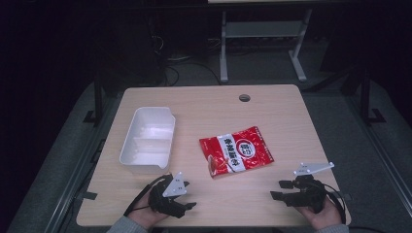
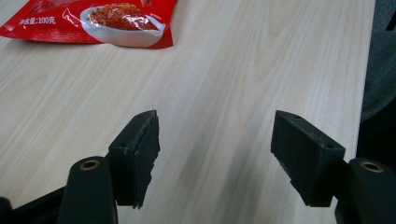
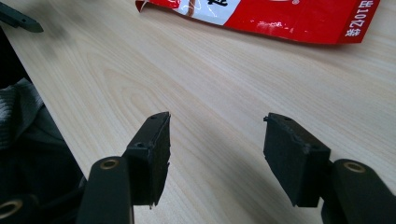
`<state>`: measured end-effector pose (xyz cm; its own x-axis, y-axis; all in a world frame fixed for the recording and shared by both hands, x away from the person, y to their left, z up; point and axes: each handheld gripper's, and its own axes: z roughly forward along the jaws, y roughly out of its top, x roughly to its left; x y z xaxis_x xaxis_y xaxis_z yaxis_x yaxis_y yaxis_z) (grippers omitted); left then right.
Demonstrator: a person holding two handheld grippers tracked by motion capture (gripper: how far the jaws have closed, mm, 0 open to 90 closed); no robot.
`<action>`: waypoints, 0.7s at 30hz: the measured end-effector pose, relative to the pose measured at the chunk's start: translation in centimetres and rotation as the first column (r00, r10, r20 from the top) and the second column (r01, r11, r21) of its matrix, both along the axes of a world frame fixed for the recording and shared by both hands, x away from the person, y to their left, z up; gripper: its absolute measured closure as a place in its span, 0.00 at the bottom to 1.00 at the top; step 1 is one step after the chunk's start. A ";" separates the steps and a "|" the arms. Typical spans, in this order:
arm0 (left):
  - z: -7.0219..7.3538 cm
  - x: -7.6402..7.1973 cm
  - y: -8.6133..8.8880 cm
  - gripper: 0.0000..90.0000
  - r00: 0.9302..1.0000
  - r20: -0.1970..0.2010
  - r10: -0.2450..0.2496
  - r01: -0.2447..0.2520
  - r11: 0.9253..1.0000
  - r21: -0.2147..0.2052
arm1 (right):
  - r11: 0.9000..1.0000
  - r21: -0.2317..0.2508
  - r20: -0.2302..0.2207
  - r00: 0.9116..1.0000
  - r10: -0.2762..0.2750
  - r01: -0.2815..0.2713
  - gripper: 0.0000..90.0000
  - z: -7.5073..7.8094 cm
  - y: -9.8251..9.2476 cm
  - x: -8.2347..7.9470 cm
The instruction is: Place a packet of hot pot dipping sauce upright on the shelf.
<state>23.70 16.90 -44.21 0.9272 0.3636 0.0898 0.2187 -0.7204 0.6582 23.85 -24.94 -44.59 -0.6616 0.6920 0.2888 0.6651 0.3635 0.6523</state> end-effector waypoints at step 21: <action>1.3 3.2 -5.5 0.64 0.999 -0.011 -0.051 0.051 0.999 -0.007 | 0.999 -0.036 0.000 1.000 -0.024 0.024 0.41 0.9 -0.1 3.9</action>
